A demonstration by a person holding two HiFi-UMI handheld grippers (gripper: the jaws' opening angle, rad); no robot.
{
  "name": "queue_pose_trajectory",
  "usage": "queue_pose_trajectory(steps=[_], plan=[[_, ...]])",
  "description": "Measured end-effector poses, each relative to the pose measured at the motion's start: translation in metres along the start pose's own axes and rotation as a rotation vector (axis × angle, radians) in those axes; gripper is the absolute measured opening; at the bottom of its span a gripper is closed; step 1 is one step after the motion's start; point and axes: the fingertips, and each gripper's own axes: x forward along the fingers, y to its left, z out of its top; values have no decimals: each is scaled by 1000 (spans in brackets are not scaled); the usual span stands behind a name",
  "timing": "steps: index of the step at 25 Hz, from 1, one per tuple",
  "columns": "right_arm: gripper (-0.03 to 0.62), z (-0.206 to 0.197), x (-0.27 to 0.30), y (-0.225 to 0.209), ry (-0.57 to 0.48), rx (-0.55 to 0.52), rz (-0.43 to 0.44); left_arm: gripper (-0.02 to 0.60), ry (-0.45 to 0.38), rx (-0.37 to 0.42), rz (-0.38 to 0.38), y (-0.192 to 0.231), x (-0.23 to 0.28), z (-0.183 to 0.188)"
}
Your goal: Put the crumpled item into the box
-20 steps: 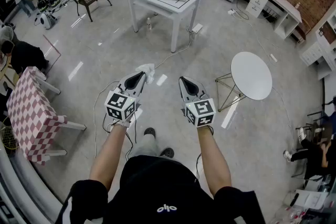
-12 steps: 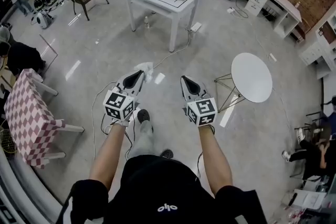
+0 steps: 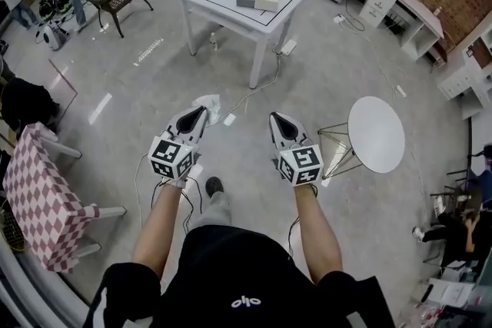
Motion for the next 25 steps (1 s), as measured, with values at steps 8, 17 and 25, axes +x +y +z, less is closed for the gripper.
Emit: queue_pose_trajectory(steps=[8,17,25], plan=[[6,24,119,-21,1,12,-54,12,6,-12,-22,131,43,9],[6,32,194,-35,12,22,-91,12,16,-26,-43,210,77,3],[6,29,259,-58,18,37,-101,12,28,-22,-58,264,115,-3]])
